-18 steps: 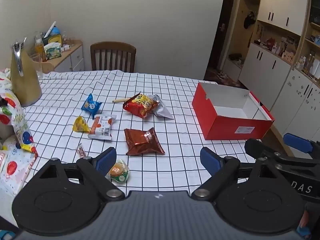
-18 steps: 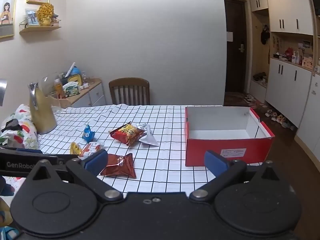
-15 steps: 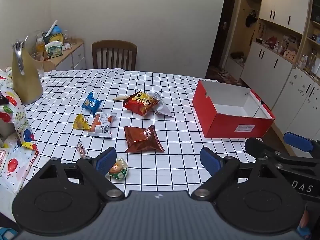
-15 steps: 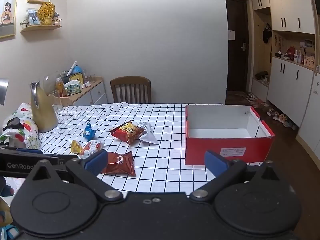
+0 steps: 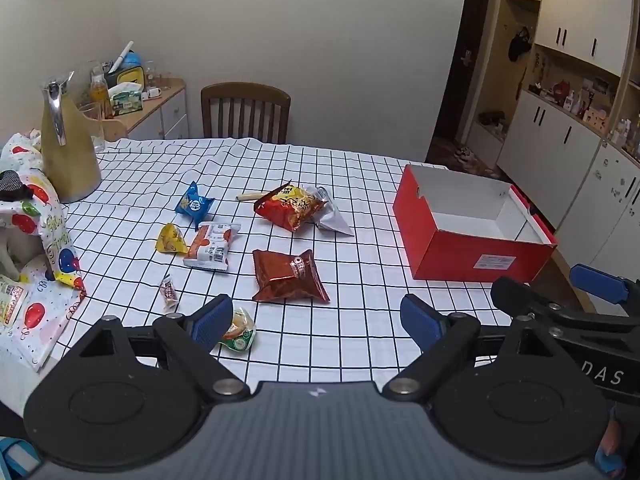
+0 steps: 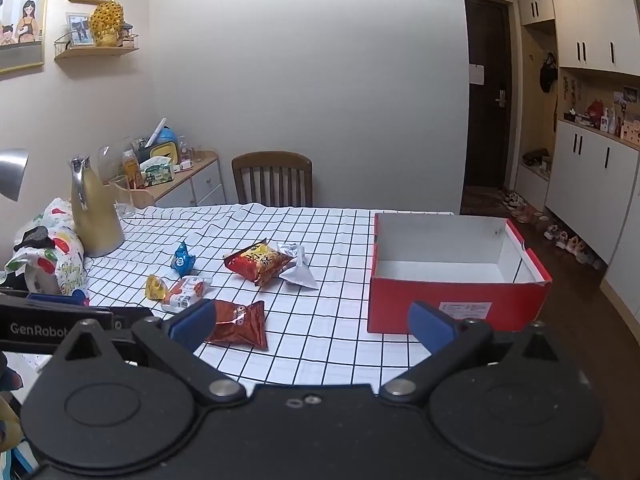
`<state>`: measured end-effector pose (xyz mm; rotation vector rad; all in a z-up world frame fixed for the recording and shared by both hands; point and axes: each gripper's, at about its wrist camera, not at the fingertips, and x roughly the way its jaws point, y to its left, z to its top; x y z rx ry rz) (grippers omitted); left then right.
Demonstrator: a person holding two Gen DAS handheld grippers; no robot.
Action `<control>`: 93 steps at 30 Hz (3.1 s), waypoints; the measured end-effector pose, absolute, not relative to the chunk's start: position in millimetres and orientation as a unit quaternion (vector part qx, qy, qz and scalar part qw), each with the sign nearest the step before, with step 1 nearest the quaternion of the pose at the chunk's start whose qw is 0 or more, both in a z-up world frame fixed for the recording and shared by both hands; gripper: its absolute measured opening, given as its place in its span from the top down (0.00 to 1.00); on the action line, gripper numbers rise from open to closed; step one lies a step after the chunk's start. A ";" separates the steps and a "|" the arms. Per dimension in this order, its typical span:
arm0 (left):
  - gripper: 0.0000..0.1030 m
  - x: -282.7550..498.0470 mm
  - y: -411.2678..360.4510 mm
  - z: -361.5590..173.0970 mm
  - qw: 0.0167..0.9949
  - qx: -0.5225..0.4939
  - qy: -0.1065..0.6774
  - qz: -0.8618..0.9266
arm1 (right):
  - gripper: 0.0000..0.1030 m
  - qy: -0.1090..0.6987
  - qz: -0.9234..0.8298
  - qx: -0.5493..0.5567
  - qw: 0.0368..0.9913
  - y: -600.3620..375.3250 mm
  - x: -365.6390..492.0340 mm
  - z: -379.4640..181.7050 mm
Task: Organize snacks
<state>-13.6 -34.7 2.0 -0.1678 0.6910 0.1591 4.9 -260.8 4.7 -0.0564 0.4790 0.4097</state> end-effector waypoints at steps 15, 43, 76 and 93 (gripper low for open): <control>0.11 -14.3 -38.8 0.9 0.933 -0.085 0.340 0.087 | 0.00 0.238 0.211 -0.032 0.948 -258.1 9.1 2.6; 0.11 -19.6 -32.9 0.5 0.934 -0.084 0.339 0.082 | 0.01 0.236 0.205 -0.027 0.949 -256.0 2.9 2.0; 0.11 -13.6 -32.6 -2.0 0.932 -0.087 0.338 0.097 | 0.03 0.229 0.235 -0.031 0.944 -252.0 13.2 -0.5; 0.11 29.4 40.1 -57.5 0.907 -0.114 0.395 0.092 | 0.07 0.280 0.287 -0.116 0.909 -197.2 79.2 -32.9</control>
